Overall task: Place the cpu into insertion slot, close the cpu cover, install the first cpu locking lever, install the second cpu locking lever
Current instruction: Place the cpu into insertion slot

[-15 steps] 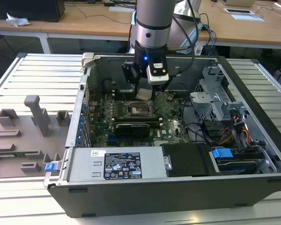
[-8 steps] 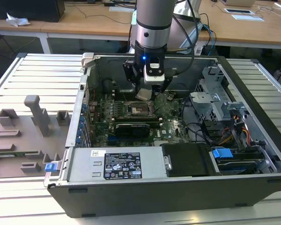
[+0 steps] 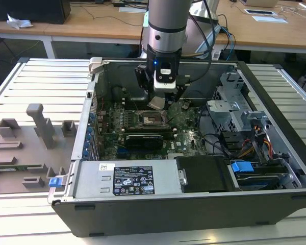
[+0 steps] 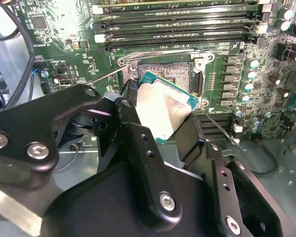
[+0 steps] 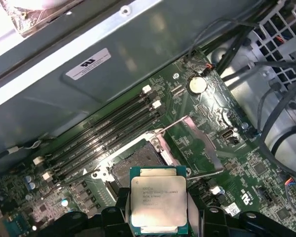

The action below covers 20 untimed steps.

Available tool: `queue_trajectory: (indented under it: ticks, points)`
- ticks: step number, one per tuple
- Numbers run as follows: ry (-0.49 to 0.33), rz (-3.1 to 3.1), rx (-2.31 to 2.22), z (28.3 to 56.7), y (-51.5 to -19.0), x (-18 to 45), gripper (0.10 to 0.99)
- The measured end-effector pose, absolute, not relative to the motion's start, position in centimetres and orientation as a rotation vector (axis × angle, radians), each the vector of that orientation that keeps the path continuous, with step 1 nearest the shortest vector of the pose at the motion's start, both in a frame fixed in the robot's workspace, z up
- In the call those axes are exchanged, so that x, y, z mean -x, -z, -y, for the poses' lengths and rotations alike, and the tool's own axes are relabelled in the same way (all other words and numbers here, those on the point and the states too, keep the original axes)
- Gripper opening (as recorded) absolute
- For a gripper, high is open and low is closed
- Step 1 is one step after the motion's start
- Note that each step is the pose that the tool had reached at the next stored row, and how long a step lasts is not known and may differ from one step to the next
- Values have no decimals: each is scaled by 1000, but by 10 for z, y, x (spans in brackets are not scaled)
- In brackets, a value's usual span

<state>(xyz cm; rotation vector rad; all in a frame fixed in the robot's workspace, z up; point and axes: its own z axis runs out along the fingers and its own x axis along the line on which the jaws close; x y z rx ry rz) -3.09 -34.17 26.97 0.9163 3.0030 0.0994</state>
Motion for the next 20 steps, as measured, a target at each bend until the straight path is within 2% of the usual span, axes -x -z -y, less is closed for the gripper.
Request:
queue_trajectory:
  ticks: [20]
  points:
    - [-98, -2882, -1228, 342, -269, 31, 545]
